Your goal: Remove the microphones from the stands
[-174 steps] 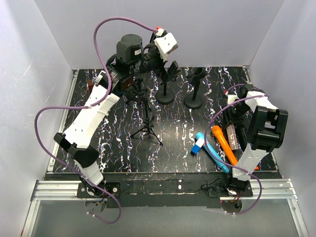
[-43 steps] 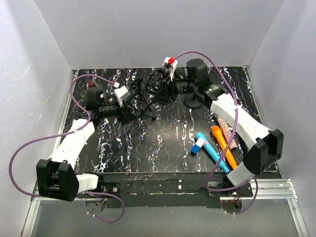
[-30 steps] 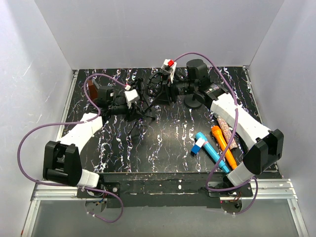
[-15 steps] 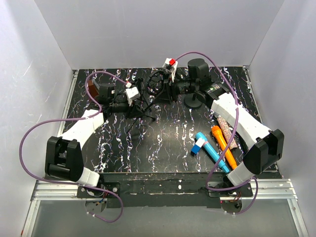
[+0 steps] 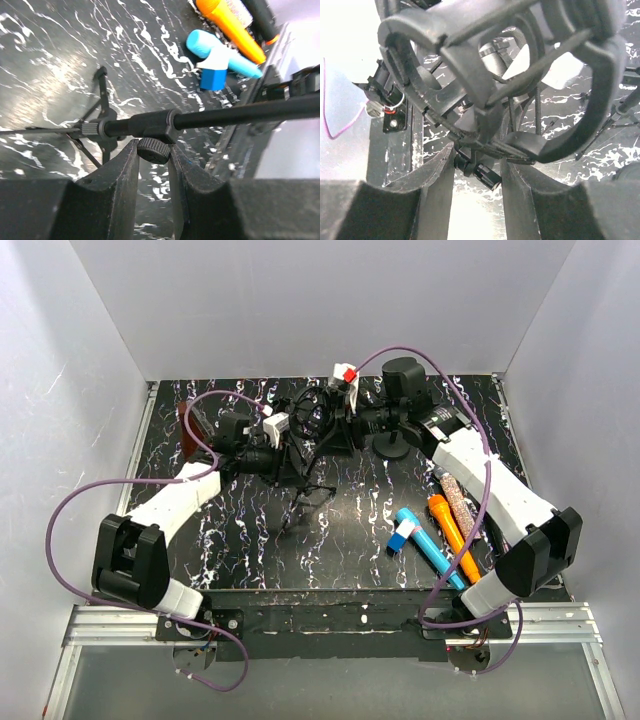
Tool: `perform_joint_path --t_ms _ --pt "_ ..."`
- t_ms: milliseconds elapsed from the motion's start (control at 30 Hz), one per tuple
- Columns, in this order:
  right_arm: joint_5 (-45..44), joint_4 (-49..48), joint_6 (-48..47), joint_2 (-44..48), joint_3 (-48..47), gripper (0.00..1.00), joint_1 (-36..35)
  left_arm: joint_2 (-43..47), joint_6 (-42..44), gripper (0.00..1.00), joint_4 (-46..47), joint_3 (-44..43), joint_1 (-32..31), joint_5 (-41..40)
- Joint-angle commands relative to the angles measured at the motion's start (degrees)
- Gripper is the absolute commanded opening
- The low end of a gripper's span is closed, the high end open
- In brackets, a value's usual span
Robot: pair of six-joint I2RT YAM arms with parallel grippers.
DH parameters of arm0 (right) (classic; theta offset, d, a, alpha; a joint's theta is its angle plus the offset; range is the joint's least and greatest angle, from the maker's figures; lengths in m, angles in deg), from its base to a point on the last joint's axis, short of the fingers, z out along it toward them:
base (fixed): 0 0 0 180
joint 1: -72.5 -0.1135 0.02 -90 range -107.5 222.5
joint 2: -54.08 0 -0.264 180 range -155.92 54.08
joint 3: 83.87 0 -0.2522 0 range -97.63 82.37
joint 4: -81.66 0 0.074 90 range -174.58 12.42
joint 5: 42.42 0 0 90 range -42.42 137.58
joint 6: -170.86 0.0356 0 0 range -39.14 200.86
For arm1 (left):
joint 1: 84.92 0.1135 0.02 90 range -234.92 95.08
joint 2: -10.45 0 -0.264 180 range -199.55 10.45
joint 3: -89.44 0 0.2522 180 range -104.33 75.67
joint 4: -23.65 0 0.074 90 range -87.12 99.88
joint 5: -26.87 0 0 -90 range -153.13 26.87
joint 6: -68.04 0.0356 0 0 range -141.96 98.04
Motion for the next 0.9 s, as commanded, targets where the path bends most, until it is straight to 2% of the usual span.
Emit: perform_joint_path --t_ms 0,100,167,233,267,367,467,500,533,600,667,800,867 --pt "-1.56 7.68 -11.95 1.01 -0.51 0.01 -1.36 4.1 -21.36 0.0 6.48 -0.85 -0.67 6.25" --pt "-2.09 8.66 -14.51 1.89 0.19 0.01 -1.97 -0.72 -28.71 0.0 11.82 -1.11 2.14 21.34" --pt "-2.09 8.74 -14.68 2.42 0.72 0.01 -2.32 -6.69 -40.47 0.0 18.84 -1.64 3.11 30.93" --pt "-2.0 8.92 -15.3 2.94 1.51 0.01 -2.59 -9.87 -61.16 0.0 33.65 0.89 4.25 32.9" --pt "-1.91 9.01 -16.08 3.3 2.03 0.01 -2.94 -10.06 -66.84 0.0 36.94 2.21 5.13 32.21" --pt "-2.09 9.01 -17.76 3.91 3.26 0.01 -3.12 -9.62 -61.99 0.0 23.58 -0.4 5.75 32.02" --pt "-2.0 8.57 -17.85 3.91 3.62 0.01 -3.12 -9.36 -66.28 0.02 22.14 0.46 5.75 34.83" --pt "-1.83 8.48 -17.76 3.91 3.71 0.01 -3.12 -9.53 -65.59 0.11 19.69 -0.06 5.75 35.71" --pt "-1.82 8.13 -17.33 3.91 3.88 0.01 -3.12 -9.7 -65.32 0.33 17.49 -0.24 5.84 36.94" --pt "-1.65 7.26 -16.54 3.83 4.14 0.01 -3.12 -9.44 -59.9 0.64 11.6 -1.99 7.06 36.42" --pt "-1.82 6.55 -15.74 3.65 4.15 0.01 -2.94 -8.74 -50.25 0.96 1.7 -4.97 9.96 33.8" --pt "-1.3 5.32 -13.55 2.6 4.06 0.01 -2.68 -7.34 -17.34 0.98 -25.36 -14.89 14.62 22.75" --pt "-1.3 4.53 -11.1 1.89 3.18 0.01 -2.33 -4.71 -4.12 0.98 -27.72 -16.85 14.89 15.18"
